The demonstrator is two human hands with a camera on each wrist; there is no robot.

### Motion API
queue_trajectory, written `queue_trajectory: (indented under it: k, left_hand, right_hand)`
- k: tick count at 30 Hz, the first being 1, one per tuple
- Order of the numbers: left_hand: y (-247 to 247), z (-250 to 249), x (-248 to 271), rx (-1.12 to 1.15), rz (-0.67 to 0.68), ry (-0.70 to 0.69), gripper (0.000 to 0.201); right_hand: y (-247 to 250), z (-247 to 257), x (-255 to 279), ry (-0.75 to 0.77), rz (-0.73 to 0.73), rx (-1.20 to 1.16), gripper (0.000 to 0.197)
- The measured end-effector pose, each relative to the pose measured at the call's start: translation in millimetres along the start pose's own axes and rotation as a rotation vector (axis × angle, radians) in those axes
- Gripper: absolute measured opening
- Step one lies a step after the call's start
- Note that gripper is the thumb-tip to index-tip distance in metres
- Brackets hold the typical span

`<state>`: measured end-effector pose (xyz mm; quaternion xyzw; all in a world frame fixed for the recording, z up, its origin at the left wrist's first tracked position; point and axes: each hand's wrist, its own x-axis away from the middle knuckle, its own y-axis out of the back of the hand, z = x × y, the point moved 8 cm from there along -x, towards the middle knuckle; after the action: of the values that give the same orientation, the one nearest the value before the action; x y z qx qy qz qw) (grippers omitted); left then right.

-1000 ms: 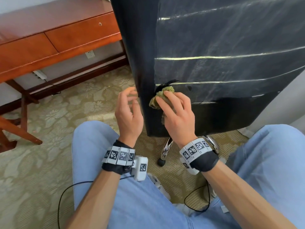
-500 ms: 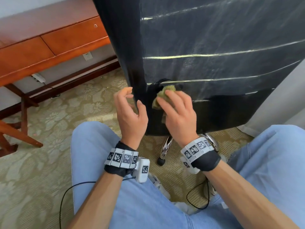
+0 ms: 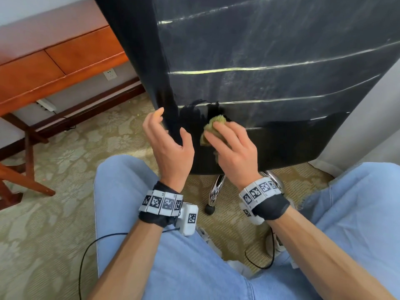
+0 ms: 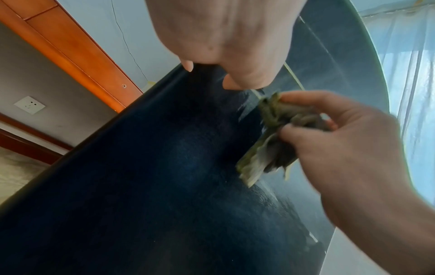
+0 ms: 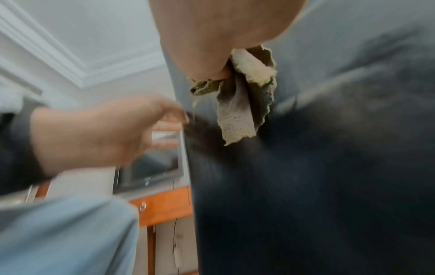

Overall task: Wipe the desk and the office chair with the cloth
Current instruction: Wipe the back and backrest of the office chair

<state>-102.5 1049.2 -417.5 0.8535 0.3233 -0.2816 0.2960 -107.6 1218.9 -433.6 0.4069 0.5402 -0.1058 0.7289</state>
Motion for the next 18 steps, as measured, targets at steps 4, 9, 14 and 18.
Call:
queue_trajectory:
  k: [4,9,14,18]
  left_hand:
    - [-3.7,-5.1,1.9,-0.004,-0.001,-0.011,0.057]
    - [-9.8,-3.7,2.3,-0.015,-0.006,-0.016,0.059]
    - [-11.3,-0.8,2.4,-0.036,0.001,0.008,0.061]
    - [-9.1,-1.2,3.2,-0.033,-0.005,0.038,0.063]
  right_hand:
    - [33.5,-21.8,-32.3,-0.093,-0.231,-0.011,0.025]
    - [-6.6,-35.9,19.0,-0.024,-0.065,0.137,0.029]
    - [-45.9,-30.1,66.8,0.030,0.218,0.110,0.047]
    - [-0.7,-19.2,17.2,-0.008,0.005,0.022,0.033]
